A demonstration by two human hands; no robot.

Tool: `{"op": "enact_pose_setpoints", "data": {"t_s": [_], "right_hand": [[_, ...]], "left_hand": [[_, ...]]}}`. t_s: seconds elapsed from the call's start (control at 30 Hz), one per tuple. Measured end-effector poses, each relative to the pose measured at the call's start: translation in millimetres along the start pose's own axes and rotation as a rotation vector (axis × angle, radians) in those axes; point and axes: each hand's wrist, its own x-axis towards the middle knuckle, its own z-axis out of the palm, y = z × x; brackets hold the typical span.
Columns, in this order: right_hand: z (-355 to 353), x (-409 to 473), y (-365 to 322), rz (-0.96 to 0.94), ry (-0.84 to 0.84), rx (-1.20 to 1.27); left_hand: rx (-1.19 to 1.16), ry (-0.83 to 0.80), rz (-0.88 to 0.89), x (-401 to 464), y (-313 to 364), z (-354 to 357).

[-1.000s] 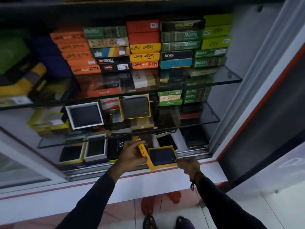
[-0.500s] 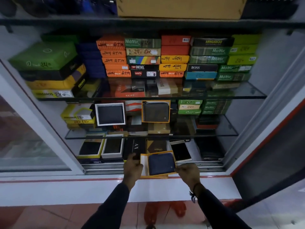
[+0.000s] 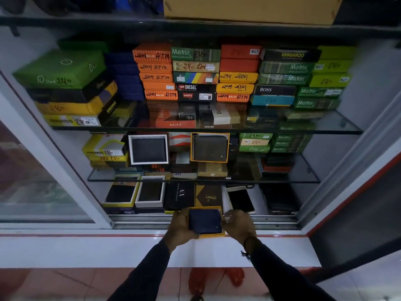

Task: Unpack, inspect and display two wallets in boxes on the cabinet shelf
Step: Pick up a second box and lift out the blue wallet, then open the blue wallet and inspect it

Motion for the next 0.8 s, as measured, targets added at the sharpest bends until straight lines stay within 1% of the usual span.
{"op": "enact_pose_setpoints", "data": {"t_s": [0.03, 0.1, 0.13, 0.2, 0.3, 0.37, 0.43, 0.53, 0.6, 0.63, 0.73, 0.8], "right_hand": [[0, 3, -2, -0.012, -0.012, -0.003], [3, 10, -8, -0.029, -0.105, -0.032], [5, 14, -10, -0.013, -0.154, -0.025], [10, 18, -16, 0.055, -0.178, 0.068], [16, 24, -25, 0.239, -0.118, 0.391], [19, 28, -27, 0.295, -0.050, 0.557], [19, 30, -31, 0.285, -0.024, 0.639], [19, 29, -37, 0.246, -0.001, 0.662], [13, 30, -36, 0.298, 0.041, 0.714], [7, 30, -34, 0.332, 0.039, 0.786], [-15, 28, -25, 0.348, -0.085, 1.071], [-28, 24, -20, 0.316, -0.183, 1.135]], "left_hand": [[0.054, -0.007, 0.003, -1, -2, -1], [0.137, -0.014, 0.024, -2, -7, -2], [0.158, -0.017, 0.038, -1, -9, -3], [0.175, -0.011, 0.060, -1, -11, -3], [0.143, 0.005, 0.064, 2, -11, -5], [0.109, -0.011, 0.063, 4, -11, -7], [0.103, -0.039, 0.063, 8, -12, -10], [0.087, -0.078, 0.060, 9, -12, -14], [0.060, -0.085, 0.036, 10, -9, -19], [0.018, -0.088, 0.030, 10, -7, -23], [-0.172, -0.121, 0.033, 7, 4, -39], [-0.212, -0.149, 0.077, 3, 14, -46]]}}
